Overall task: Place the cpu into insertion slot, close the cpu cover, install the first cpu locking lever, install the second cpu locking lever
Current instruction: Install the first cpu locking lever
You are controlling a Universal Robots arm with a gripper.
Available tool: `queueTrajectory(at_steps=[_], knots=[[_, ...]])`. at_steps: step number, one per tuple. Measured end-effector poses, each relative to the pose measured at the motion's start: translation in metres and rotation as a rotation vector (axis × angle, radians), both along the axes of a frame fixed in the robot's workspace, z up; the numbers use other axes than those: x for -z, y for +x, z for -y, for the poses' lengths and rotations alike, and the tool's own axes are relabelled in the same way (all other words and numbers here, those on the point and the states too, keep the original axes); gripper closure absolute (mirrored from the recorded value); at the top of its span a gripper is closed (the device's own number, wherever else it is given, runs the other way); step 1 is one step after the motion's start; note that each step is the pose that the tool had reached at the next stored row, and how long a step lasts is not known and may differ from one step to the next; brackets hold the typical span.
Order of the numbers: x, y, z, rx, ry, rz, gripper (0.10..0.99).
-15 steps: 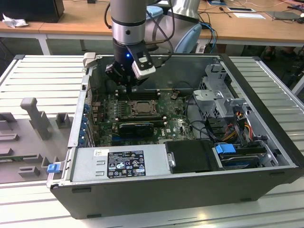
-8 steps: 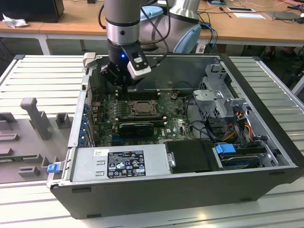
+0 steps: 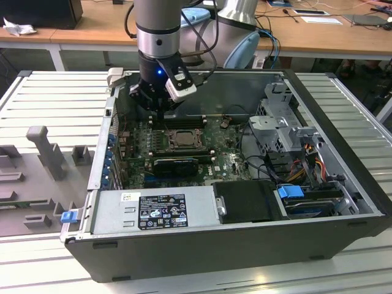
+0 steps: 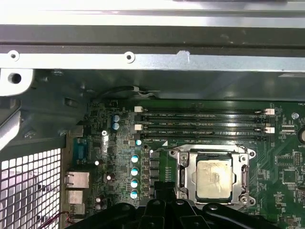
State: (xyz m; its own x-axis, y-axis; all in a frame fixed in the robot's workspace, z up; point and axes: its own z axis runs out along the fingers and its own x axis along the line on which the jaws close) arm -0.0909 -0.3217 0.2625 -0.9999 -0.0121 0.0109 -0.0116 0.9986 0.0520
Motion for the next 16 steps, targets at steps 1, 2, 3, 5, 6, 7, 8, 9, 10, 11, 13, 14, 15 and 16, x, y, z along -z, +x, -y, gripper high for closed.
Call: queueTrajectory(at_steps=[1,2,3,5,6,7,8,9,10,11,13,14,15,16], knots=[[0.0,-0.0002,0.0,0.0,0.0,0.0,0.98],[0.0,-0.0004,0.0,0.0,0.0,0.0,0.98],[0.0,-0.0005,0.0,0.0,0.0,0.0,0.98],[0.0,-0.0015,0.0,-0.001,0.0,-0.0001,0.98],[0.0,-0.0018,0.0,-0.001,0.0,0.0,0.98],[0.0,-0.0021,0.0,-0.001,0.0,-0.0001,0.98],[0.0,-0.0027,0.0,-0.002,0.0,0.0,0.98],[0.0,-0.0035,0.0,-0.002,0.0,0.0,0.98],[0.0,-0.0042,0.0,-0.002,0.0,0.0,0.98],[0.0,-0.0046,0.0,-0.002,0.0,-0.0001,0.98],[0.0,-0.0053,0.0,-0.002,0.0,0.0,0.98],[0.0,-0.0056,0.0,-0.002,0.0,0.0,0.98],[0.0,-0.0059,0.0,-0.002,0.0,-0.0001,0.98],[0.0,-0.0065,0.0,-0.002,0.0,-0.0001,0.98]])
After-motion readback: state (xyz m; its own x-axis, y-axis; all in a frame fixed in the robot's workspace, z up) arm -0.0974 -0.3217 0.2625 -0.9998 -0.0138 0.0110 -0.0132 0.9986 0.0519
